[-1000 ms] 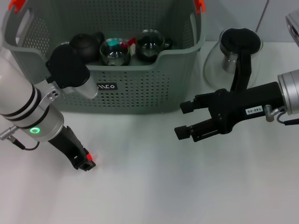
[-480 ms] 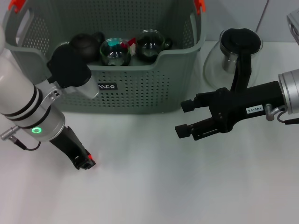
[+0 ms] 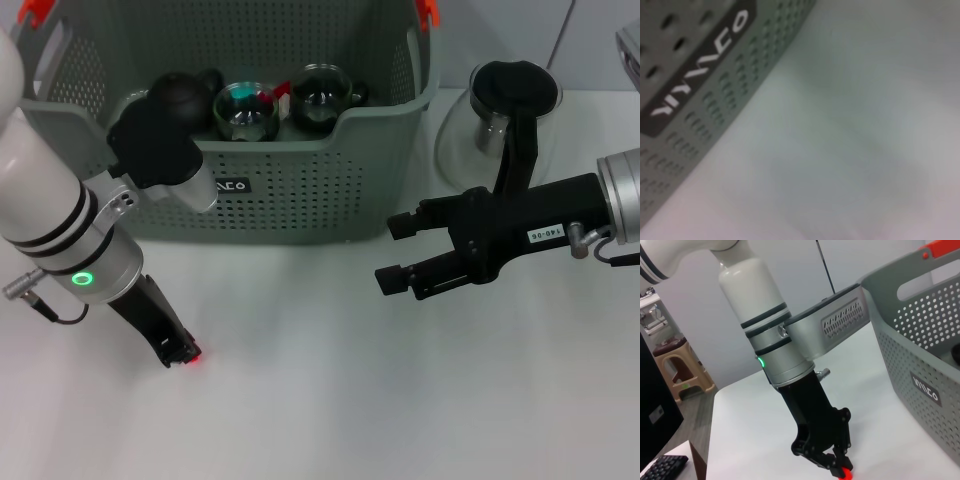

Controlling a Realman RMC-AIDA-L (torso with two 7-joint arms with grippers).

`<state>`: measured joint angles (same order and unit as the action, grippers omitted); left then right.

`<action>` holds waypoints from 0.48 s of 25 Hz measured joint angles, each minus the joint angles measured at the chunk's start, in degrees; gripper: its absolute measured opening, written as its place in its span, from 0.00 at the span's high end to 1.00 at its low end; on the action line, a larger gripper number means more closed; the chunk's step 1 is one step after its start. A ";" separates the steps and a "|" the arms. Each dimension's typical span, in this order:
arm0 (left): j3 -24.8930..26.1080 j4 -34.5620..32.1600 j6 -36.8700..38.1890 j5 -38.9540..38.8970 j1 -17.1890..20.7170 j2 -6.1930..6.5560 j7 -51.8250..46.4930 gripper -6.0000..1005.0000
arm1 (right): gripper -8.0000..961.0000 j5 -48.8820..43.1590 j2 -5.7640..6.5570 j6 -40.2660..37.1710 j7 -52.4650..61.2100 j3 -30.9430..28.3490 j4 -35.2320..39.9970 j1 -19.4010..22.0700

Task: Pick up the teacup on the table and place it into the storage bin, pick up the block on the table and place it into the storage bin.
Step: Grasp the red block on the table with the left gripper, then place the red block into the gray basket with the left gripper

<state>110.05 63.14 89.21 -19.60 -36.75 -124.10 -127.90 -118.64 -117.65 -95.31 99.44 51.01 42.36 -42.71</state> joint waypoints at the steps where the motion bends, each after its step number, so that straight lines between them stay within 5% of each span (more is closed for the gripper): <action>1: -0.05 0.19 0.51 0.09 -0.01 -0.05 -0.05 0.88 | 0.02 0.00 0.02 0.01 0.00 -0.01 0.00 0.03; 7: 1.52 7.17 6.75 -0.25 0.08 0.00 -1.10 0.90 | 0.02 0.08 0.29 -0.32 0.23 -0.34 0.03 0.07; 12: 8.40 14.84 16.86 -6.27 -1.05 0.12 0.22 0.90 | 0.02 0.09 0.38 -0.39 -0.28 -0.46 0.17 0.09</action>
<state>118.45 77.98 106.08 -25.87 -37.80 -123.98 -127.68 -118.56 -117.27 -95.70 99.16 50.54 42.53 -42.62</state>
